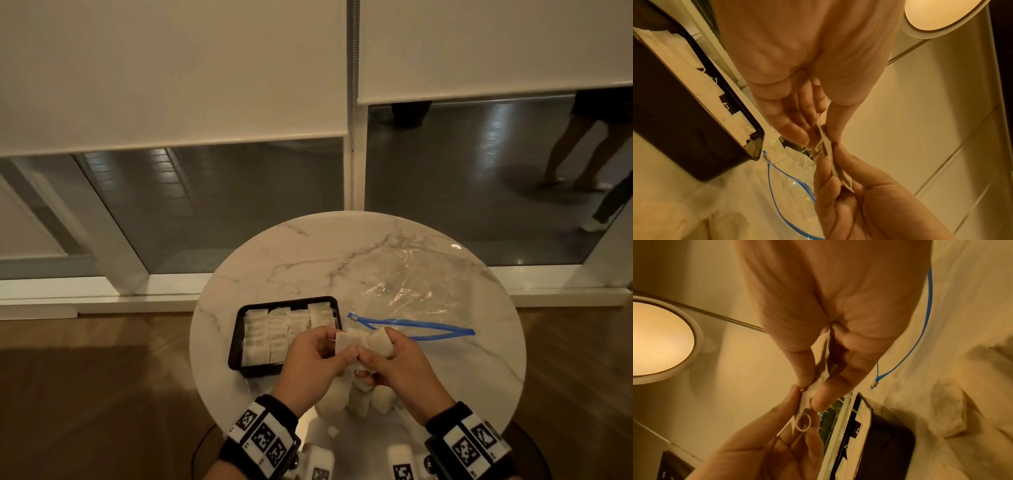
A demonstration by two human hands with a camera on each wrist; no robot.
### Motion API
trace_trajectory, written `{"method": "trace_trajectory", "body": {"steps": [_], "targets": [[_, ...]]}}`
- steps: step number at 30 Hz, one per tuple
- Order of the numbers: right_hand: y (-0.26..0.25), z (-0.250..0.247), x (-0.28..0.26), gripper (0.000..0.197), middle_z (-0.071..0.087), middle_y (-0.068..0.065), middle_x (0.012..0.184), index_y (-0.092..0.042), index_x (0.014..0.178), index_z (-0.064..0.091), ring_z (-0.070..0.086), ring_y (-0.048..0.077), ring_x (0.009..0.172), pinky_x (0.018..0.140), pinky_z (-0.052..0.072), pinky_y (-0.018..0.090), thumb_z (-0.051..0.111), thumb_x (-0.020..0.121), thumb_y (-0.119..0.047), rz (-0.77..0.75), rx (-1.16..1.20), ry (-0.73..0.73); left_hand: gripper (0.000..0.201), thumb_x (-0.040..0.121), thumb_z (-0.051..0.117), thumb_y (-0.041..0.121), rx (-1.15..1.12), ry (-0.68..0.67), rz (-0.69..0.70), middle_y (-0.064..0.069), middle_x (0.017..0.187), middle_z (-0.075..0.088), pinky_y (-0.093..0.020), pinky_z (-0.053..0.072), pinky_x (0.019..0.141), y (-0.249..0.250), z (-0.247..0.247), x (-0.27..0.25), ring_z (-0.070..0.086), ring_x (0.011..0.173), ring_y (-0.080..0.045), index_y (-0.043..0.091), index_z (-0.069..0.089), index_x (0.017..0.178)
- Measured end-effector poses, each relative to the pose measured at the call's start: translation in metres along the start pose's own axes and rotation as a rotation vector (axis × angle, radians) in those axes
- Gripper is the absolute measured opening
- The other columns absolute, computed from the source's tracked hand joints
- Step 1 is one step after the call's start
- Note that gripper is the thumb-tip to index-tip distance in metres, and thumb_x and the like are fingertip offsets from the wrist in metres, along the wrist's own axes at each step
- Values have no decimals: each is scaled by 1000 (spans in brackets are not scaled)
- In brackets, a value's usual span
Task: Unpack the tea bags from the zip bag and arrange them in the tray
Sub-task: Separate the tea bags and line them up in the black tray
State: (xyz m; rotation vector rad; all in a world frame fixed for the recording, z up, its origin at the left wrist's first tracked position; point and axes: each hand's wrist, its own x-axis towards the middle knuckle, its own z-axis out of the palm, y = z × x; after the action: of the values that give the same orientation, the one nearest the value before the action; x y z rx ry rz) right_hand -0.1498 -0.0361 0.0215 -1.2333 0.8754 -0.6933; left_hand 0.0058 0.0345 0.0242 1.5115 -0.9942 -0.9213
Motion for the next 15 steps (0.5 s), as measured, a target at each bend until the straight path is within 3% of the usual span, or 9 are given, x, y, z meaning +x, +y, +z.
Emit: {"method": "trace_trajectory", "body": {"steps": [5,8,11,13,15], "targets": [[6,8,7,18,76,14,93,-10,108,69,73,31,76,62,56,36,52,102,-12,67,111,-1,14,90,74,11,2,38,-29,-6,88,78,-25,57,65,-10,-12,3,74,79,-18,12,71,104],[10,8,14,19,75,16,94,-9,107,69,72,33,77,61,56,37,51,101,-10,76,147,48,8,94,70,16,19,84,-13,-1,91,78,-29,59,73,-15,-19,7,73,86,-17,17,72,101],[18,3,24,17,74,18,95,-8,108,68,72,33,78,63,56,37,52,101,-11,77,169,156,9,98,63,27,137,241,5,8,95,74,-28,56,84,-22,-35,15,68,92,-9,26,72,99],[23,-1,29,18,73,21,98,-7,108,68,72,33,80,64,57,37,52,101,-11,78,182,205,13,100,59,28,203,337,-20,9,97,71,-28,55,86,-23,-49,21,66,94,-7,26,71,102],[26,-5,33,19,72,21,99,-7,109,68,71,33,82,65,57,37,51,101,-10,84,189,230,14,101,57,27,292,351,-44,9,98,70,-26,53,84,-24,-60,27,65,94,-7,25,70,107]]}}
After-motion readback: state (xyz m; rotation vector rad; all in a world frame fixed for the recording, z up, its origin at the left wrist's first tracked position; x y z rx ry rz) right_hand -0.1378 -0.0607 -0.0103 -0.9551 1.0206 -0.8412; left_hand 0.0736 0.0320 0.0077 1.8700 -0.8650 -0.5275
